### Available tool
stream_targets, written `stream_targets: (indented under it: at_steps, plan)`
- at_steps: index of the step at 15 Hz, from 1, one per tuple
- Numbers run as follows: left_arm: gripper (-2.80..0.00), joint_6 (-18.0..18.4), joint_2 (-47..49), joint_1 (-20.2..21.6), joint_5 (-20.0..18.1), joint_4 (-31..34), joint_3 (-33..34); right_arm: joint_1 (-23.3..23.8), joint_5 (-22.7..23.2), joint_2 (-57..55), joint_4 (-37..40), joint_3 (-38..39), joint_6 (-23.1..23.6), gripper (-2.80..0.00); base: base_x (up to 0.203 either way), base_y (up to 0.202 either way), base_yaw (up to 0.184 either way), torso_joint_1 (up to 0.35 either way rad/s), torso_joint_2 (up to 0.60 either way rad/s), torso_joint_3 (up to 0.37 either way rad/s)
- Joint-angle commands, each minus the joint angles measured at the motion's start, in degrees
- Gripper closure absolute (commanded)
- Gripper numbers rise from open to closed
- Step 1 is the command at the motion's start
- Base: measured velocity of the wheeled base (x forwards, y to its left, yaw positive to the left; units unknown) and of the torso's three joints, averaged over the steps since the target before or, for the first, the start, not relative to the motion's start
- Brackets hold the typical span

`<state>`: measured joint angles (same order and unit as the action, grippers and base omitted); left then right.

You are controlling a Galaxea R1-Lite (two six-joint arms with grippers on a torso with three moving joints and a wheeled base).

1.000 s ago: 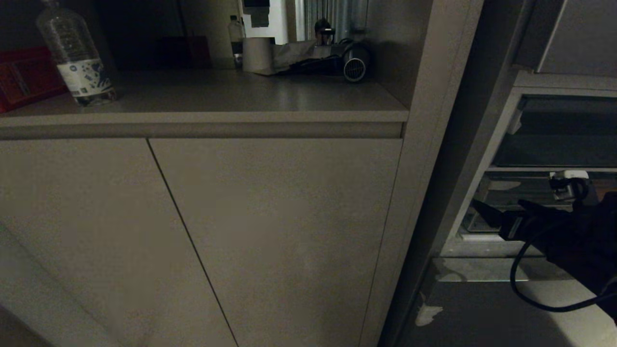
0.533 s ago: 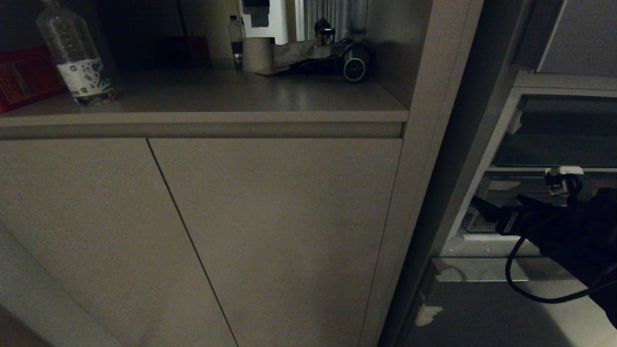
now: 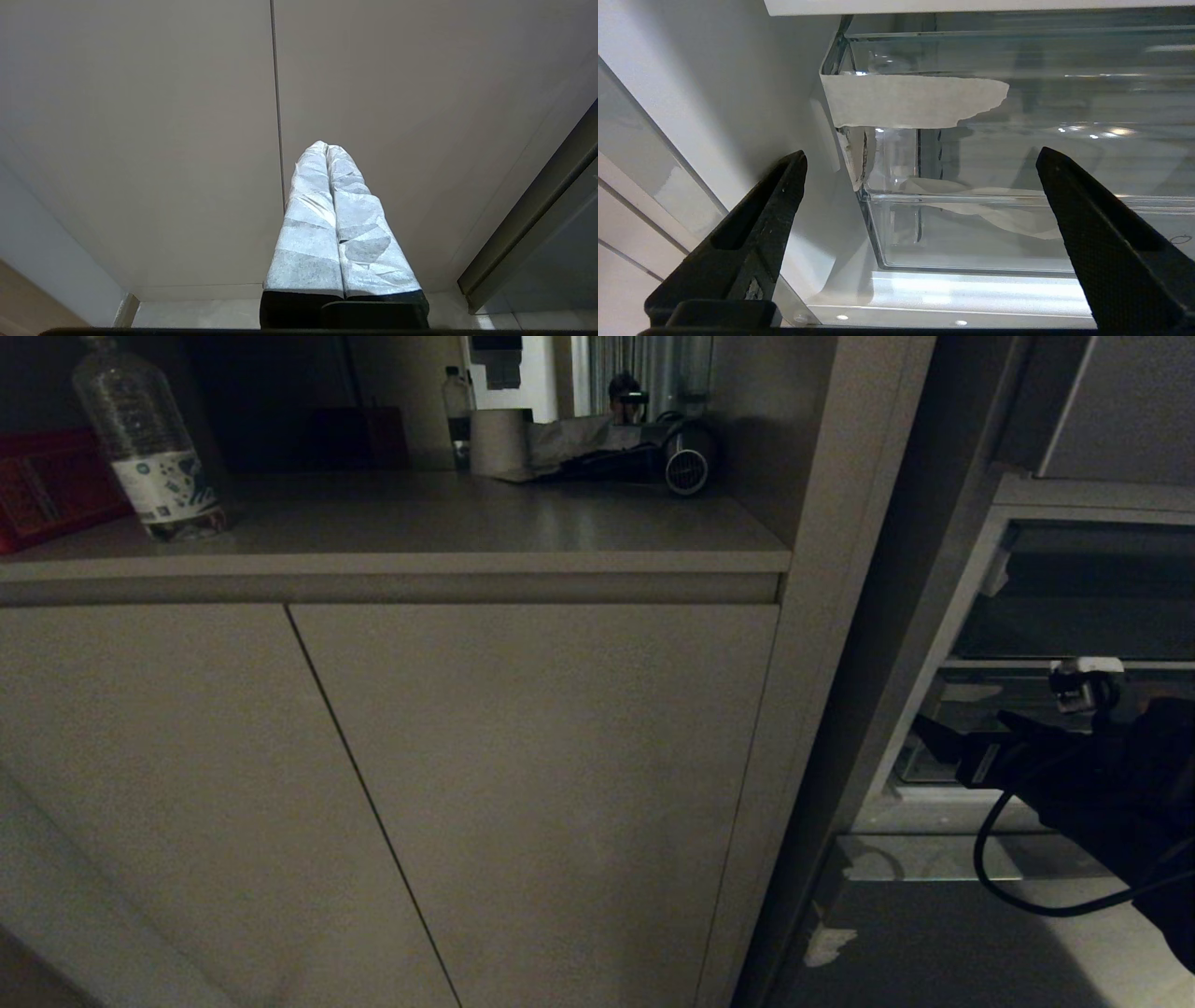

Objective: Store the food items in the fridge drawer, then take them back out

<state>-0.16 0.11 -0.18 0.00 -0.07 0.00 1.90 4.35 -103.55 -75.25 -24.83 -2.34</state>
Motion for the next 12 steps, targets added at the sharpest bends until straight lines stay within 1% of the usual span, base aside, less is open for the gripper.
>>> stream_targets:
  at_steps: [1,2,7,12]
  plan:
    - [0.0,-0.02,0.07,0.01,0.0,-0.01,0.0,-0.18,0.04,0.01,-0.33,0.14,-0.03,-2.8,0.0,0.0,0.0,0.0,0.0,0.0]
    - [0.0,-0.02,0.07,0.01,0.0,-0.01,0.0,-0.23,0.04,0.01,-0.42,0.23,-0.03,0.0,0.0,0.0,0.0,0.0,0.0,0.0]
    - [0.0,-0.02,0.07,0.01,0.0,-0.01,0.0,-0.56,0.04,0.1,-1.46,1.36,-0.01,0.0,0.0,0.0,0.0,0.0,0.0,0.0]
    - [0.0,-0.02,0.07,0.01,0.0,-0.01,0.0,-2.16,-0.13,0.1,-3.41,2.95,0.06,0.0,0.0,0.0,0.0,0.0,0.0,0.0]
